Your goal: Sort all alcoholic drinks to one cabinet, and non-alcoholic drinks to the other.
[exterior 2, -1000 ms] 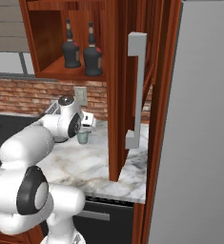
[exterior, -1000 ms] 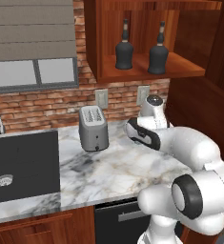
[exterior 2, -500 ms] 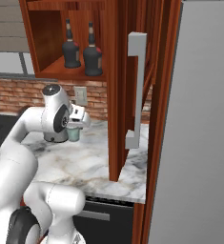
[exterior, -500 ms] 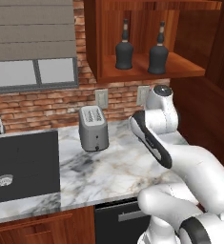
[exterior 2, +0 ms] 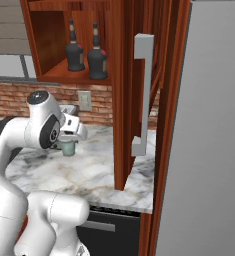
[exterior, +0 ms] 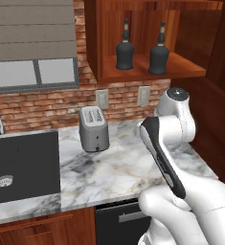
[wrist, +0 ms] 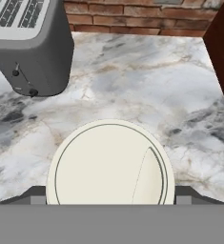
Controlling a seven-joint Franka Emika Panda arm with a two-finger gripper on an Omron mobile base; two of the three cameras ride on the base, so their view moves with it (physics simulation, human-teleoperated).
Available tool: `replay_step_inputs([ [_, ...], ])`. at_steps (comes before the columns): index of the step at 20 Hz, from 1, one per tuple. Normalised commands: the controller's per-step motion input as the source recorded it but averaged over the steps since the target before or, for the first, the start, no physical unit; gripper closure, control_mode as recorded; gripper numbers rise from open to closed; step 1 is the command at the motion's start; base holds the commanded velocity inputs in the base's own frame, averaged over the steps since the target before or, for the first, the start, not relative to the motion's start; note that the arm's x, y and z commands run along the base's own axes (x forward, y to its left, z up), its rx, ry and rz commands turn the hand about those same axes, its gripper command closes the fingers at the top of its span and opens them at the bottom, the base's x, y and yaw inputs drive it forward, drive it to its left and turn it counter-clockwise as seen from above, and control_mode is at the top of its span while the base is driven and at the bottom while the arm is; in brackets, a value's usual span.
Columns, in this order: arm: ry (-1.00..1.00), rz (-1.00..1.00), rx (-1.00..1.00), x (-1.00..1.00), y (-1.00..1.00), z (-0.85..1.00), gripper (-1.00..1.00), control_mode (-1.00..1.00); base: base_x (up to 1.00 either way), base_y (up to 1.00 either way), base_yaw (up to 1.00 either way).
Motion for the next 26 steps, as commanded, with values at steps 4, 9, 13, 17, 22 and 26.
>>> replay_step_inputs([
  [4, 0.0, 0.0, 0.0, -0.45, -0.01, 0.28, 1.0, -1.0, 0.0, 0.0, 0.0],
  [9, 0.01, 0.0, 0.01, -0.15, -0.02, 0.15, 1.0, -1.0, 0.0, 0.0, 0.0],
  [13, 0.09, 0.0, 0.04, -0.06, 0.0, 0.03, 1.0, -1.0, 0.0, 0.0, 0.0],
  [17, 0.0, 0.0, 0.0, 0.0, 0.0, 0.0, 1.0, 1.0, -0.56, 0.0, 0.0],
  [22, 0.0, 0.0, 0.0, 0.0, 0.0, 0.0, 1.0, 1.0, -0.84, 0.04, 0.0],
  [26, 0.0, 0.0, 0.0, 0.0, 0.0, 0.0, 1.0, 1.0, -0.78, 0.39, 0.0],
])
